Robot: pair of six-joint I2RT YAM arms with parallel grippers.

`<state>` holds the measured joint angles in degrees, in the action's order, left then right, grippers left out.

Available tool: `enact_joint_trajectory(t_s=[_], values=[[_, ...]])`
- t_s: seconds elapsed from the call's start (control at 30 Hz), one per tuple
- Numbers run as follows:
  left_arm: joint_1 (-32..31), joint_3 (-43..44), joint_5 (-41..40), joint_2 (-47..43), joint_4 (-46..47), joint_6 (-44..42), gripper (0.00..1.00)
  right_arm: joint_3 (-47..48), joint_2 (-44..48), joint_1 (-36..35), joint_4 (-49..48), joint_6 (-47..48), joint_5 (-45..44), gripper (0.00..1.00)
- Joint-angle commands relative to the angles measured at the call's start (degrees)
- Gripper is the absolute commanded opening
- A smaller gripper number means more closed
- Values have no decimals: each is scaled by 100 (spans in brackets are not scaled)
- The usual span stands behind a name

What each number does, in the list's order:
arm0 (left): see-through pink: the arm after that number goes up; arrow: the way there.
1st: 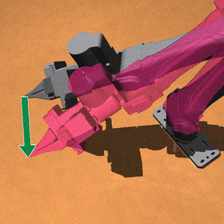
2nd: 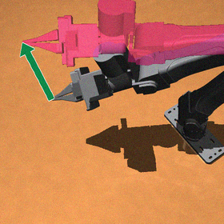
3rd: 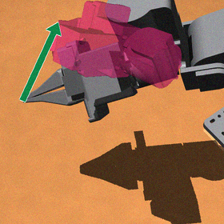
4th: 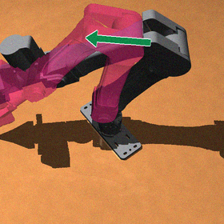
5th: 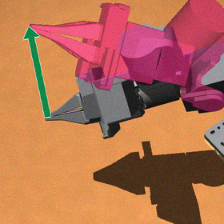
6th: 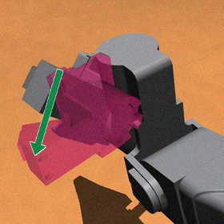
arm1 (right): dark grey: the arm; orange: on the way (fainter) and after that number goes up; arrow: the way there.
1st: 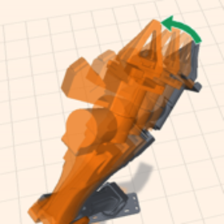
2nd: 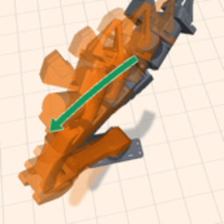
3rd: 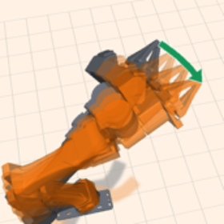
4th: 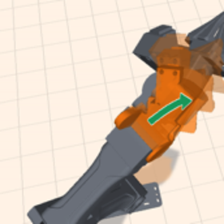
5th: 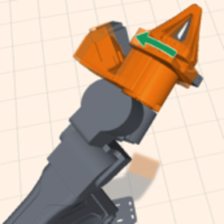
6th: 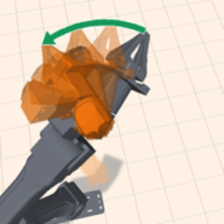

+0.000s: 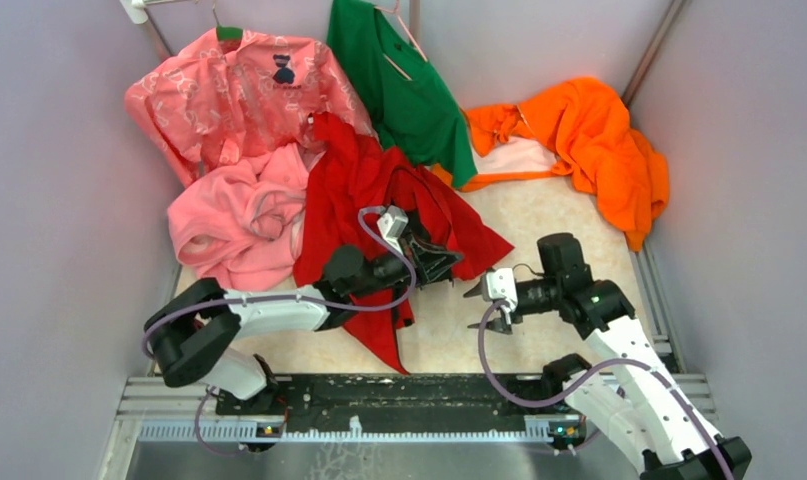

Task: Zip up the jacket
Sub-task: Adjust the zipper on the jacket.

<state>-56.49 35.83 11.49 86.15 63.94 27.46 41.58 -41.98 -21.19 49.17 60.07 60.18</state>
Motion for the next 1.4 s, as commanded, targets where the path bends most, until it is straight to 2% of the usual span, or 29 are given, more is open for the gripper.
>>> enact_joint_trajectory(t_s=[0.0, 0.2, 0.27, 0.37, 0.43, 0.57, 0.63, 0.83, 0.97, 1.1, 1.23, 1.37], values=[[6, 260, -52, -330, -830, -279, 0, -167, 225, 36, -1210, -852, 13, 58], [6, 541, -220, -224, -1018, 260, 0, -417, 224, -45, -2430, -2507, -368, 60], [6, 553, -548, -269, -1065, 482, 0, -431, 111, -64, -2639, -2906, -391, 67], [6, 593, -981, -391, -1344, 767, 0, -438, -37, -147, -2570, -2929, -99, 77], [7, 621, -1339, -503, -1610, 997, 0, -468, -66, -219, -2628, -2937, -111, 80], [6, 667, -1817, -680, -2026, 1361, 0, -493, -117, -326, -2845, -3075, -430, 80], [8, 817, -2061, -745, -2561, 1586, 0, -487, -124, -342, -2864, -3114, -581, 81], [-2, 1099, -2217, -918, -3263, 1879, 0, -511, 77, -342, -3086, -3349, -732, 81], [2, 1118, -2202, -1003, -3323, 2048, 0, -538, -19, -348, -3403, -3547, -702, 82], [-2, 1125, -2090, -1024, -3126, 1724, 0, -321, -284, -321, -3389, -3508, -404, 82], [10, 736, -1612, -1079, -1798, 1008, 0, -205, -210, -100, -2862, -2772, 110, 81], [31, 980, -1273, -991, -1919, 474, 0, -85, -116, 265, -2099, -1843, 820, 78]])
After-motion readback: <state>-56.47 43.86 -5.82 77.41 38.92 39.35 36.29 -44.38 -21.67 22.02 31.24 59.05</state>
